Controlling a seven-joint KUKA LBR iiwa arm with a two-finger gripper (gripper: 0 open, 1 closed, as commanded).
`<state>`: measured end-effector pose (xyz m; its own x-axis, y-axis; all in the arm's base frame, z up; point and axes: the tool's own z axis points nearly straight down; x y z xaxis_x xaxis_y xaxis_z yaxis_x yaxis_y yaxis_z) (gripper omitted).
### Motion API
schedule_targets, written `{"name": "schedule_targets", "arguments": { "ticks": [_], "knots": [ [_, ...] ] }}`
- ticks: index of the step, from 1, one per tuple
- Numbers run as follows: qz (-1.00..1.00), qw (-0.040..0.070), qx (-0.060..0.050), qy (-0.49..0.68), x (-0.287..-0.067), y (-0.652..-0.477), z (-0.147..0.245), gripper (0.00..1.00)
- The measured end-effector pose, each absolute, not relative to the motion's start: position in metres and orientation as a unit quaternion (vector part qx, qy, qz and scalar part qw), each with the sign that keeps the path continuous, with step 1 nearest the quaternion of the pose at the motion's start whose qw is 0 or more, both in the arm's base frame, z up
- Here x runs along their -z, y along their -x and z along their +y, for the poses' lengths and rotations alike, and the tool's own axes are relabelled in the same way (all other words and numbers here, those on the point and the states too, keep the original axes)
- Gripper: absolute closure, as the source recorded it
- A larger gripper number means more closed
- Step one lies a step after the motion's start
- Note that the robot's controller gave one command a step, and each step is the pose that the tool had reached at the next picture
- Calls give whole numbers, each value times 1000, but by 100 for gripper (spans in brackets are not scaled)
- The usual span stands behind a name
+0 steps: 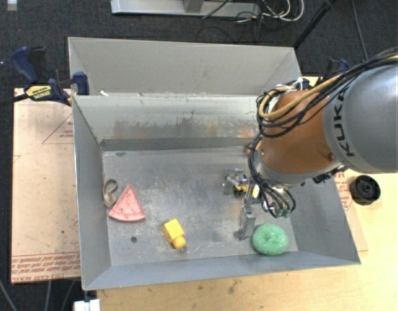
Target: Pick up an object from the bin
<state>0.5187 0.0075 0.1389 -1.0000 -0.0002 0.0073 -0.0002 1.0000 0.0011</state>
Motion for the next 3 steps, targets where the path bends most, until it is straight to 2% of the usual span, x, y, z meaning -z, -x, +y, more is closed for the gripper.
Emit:
{"name": "schedule_targets", "arguments": {
  "ticks": [1,2,3],
  "knots": [
    [-1000,2,1,0,-142,-520,7,0],
    [-998,-4,0,-63,-122,-549,11,0],
    [-988,-1,2,-152,-101,-562,-31,0]
  ]
}}
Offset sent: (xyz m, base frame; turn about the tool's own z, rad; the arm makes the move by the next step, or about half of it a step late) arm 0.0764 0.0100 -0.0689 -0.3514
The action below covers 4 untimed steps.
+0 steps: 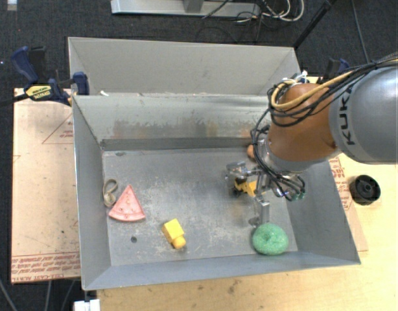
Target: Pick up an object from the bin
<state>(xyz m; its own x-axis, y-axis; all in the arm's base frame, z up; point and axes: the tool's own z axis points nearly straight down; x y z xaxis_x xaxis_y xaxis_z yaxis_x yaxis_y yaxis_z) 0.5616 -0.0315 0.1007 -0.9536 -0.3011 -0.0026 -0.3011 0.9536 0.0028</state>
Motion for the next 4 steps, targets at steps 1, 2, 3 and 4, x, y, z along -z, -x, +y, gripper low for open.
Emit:
{"name": "schedule_targets", "arguments": {
  "ticks": [1,2,3,4],
  "knots": [
    [998,0,2,66,-116,-539,-47,0],
    [990,0,-2,141,-134,-569,-41,0],
    [995,0,0,100,-128,-543,-85,100],
    [995,1,-1,100,-128,-543,-85,100]
  ]
}}
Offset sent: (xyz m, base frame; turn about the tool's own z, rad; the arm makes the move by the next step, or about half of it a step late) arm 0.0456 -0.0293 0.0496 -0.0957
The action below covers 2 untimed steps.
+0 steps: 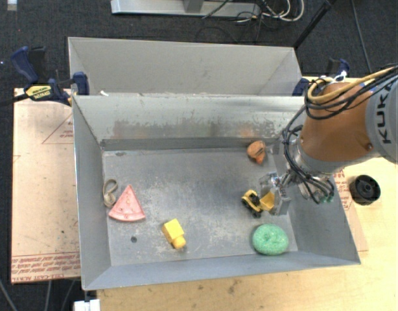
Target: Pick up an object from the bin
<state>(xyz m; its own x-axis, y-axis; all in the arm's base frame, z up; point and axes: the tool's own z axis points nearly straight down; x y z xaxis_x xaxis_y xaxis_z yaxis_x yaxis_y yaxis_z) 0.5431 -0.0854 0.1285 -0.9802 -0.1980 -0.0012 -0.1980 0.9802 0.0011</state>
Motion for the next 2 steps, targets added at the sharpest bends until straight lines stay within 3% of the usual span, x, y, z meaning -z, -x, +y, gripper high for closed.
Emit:
{"name": "schedule_targets", "arguments": {
  "ticks": [1,2],
  "knots": [
    [995,11,3,99,-90,-541,-80,100],
    [995,11,2,100,-109,-547,-75,100]
  ]
}}
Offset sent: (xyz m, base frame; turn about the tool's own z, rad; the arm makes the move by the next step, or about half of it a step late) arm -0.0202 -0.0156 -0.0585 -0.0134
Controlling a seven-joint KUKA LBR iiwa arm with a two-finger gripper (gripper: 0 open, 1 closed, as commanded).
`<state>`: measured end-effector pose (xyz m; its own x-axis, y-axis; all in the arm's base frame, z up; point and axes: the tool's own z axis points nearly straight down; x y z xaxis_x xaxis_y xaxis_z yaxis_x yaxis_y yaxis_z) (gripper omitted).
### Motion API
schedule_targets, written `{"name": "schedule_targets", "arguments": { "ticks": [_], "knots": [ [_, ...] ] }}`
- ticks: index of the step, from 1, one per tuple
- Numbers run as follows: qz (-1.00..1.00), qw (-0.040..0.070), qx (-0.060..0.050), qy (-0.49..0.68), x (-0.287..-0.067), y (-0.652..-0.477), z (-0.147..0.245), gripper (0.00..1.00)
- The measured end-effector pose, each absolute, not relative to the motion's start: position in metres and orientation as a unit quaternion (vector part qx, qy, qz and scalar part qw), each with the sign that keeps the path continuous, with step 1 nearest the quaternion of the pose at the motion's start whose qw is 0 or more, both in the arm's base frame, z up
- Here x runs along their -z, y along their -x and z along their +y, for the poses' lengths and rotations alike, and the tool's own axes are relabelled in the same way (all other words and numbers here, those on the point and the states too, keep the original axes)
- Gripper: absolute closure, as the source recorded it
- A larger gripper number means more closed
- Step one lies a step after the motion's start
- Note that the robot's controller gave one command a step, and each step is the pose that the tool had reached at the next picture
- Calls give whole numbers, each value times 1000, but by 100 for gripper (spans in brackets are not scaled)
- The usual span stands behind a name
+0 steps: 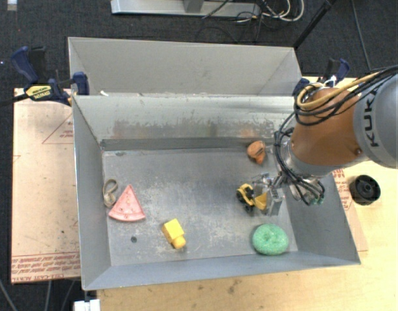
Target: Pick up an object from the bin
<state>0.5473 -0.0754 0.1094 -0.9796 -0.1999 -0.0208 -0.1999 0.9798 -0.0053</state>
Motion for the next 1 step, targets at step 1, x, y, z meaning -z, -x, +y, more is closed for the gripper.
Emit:
{"name": "schedule_targets", "arguments": {
  "ticks": [1],
  "knots": [
    [995,4,-1,101,-93,-578,-81,100]
  ]
}}
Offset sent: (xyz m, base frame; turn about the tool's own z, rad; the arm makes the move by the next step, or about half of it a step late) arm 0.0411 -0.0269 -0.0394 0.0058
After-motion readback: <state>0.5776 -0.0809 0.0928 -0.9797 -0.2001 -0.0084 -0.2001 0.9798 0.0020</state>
